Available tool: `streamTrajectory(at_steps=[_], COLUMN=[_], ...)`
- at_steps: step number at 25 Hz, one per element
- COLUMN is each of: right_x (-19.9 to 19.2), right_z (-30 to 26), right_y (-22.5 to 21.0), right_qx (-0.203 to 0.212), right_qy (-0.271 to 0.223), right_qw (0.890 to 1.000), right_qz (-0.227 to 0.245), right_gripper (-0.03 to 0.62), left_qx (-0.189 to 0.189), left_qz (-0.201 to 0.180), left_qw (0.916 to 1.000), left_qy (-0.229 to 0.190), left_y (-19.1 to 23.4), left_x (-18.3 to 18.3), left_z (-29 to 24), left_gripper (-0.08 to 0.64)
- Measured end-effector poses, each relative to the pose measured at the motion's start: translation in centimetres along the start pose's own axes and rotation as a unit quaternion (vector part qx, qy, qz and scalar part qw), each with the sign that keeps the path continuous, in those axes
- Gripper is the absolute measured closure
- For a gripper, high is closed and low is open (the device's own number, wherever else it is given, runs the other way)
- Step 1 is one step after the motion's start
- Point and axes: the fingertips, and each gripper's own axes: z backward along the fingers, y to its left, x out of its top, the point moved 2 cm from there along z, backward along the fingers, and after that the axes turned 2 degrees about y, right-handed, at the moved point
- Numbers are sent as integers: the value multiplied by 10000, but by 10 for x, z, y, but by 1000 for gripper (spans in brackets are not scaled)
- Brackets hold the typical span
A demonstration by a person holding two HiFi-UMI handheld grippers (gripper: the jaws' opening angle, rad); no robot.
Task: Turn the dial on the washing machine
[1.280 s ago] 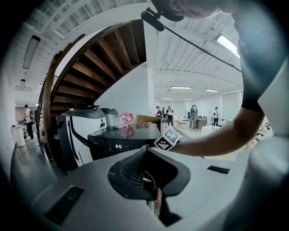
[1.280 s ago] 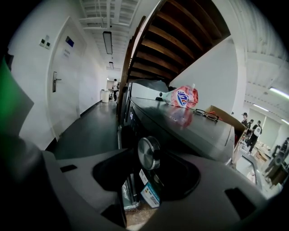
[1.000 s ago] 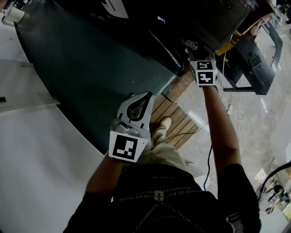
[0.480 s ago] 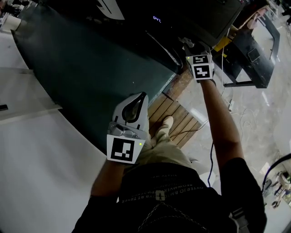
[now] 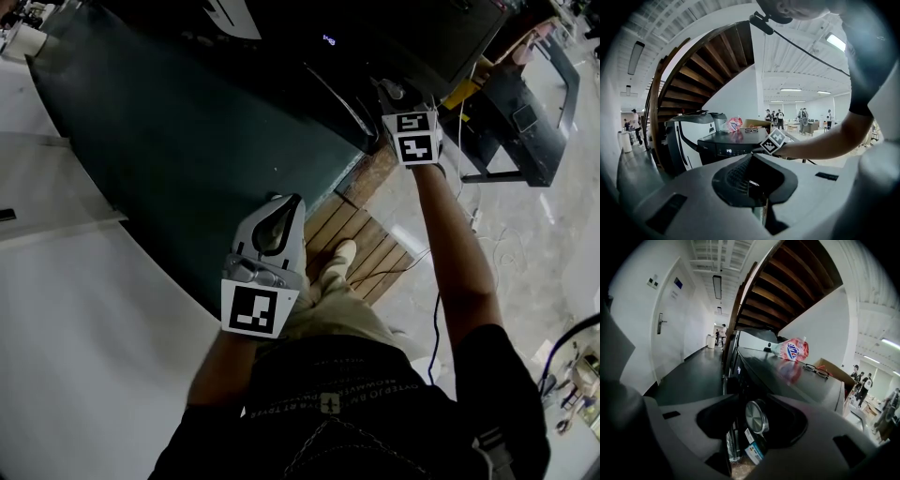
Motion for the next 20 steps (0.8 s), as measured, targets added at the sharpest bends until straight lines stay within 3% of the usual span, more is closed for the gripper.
streamTrajectory(at_steps=[12, 20], right_x=[-27, -11], right_z=[-1, 2], right_y=[-3, -4], right_qx=[38, 53], right_qy=[366, 129], right_qw=[9989, 9998], right_qz=[-274, -108], right_gripper=[420, 420], left_qx=[38, 111], left_qz=[-151, -127], left_qw=[9999, 9998], left_qy=[-39, -114], left_y=[4, 3], left_x=[10, 16], left_z=[1, -1], left_gripper=[555, 554])
